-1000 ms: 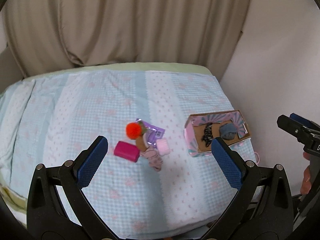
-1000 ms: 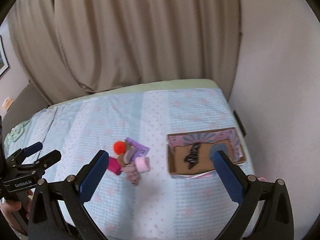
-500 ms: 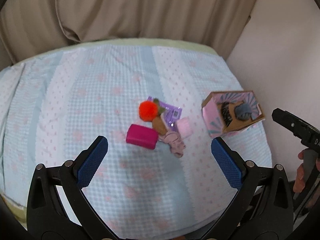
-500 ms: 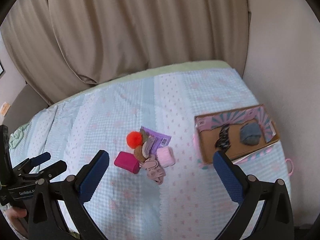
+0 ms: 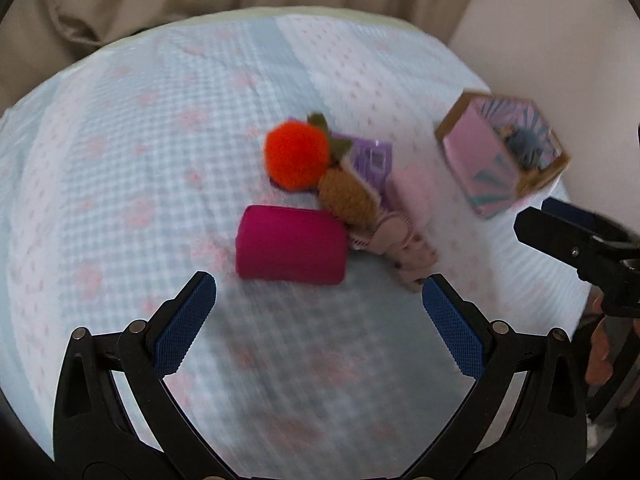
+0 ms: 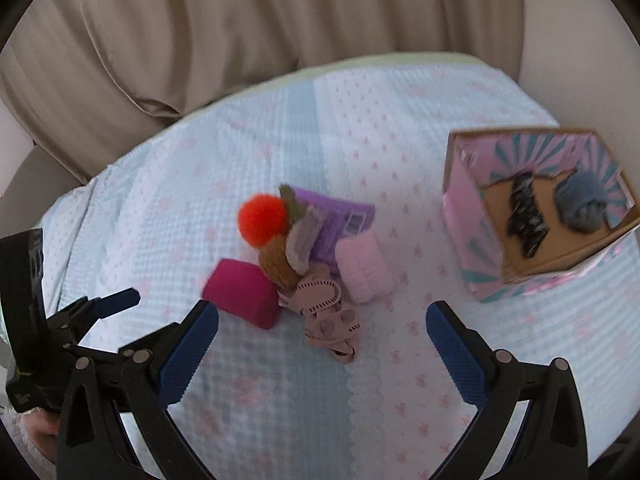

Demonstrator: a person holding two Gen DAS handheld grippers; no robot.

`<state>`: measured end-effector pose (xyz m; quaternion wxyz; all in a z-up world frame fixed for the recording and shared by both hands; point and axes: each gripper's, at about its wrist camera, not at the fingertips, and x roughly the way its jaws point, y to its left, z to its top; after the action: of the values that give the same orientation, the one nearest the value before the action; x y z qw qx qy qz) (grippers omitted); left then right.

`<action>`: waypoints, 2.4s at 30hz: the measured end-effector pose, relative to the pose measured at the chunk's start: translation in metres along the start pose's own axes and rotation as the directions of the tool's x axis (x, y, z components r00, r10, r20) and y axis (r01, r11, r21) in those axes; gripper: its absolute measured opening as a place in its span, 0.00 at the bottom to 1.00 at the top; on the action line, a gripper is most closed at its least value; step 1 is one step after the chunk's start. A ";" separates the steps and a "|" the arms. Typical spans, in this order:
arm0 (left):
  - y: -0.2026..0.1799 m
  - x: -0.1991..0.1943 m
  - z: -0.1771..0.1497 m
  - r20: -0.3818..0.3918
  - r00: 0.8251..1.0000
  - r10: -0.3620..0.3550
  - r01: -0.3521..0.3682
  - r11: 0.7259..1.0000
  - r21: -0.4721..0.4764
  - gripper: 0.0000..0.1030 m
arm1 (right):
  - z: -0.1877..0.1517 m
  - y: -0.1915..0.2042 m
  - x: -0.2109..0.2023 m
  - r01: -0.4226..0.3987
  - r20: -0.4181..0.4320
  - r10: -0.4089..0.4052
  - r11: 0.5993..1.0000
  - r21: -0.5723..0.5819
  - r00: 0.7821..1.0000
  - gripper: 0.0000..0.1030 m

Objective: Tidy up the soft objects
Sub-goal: 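Move both tools back toward the remaining pile, then grasp the magenta pouch with the left tool while the right tool grasps the beige socks, then carry the pouch and socks in both tools over the box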

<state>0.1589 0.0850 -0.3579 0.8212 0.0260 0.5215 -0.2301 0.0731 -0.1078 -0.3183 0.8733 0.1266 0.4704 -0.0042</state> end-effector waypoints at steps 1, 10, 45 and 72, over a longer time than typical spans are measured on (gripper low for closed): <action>0.001 0.012 -0.001 -0.002 1.000 -0.001 0.001 0.999 0.032 0.99 | -0.003 -0.001 0.010 0.000 -0.009 0.000 1.000 0.001 1.000 1.00; 0.007 0.078 0.012 -0.061 0.997 -0.041 0.061 0.919 0.390 1.00 | -0.021 -0.009 0.073 0.009 -0.063 -0.010 1.000 -0.026 0.998 1.00; -0.019 0.135 0.016 -0.277 0.961 -0.008 0.243 0.506 0.828 0.46 | -0.031 0.009 0.135 -0.053 -0.150 0.026 0.982 -0.179 0.988 0.28; -0.040 -0.114 0.064 0.017 0.999 0.040 -0.043 0.874 0.484 0.42 | 0.033 0.039 -0.095 -0.040 0.020 0.046 0.973 -0.228 0.999 0.28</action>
<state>0.1576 0.0712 -0.2221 0.7952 0.2407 0.4440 -0.3355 0.0519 -0.0886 -0.2142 0.8878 0.0359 0.4540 0.0668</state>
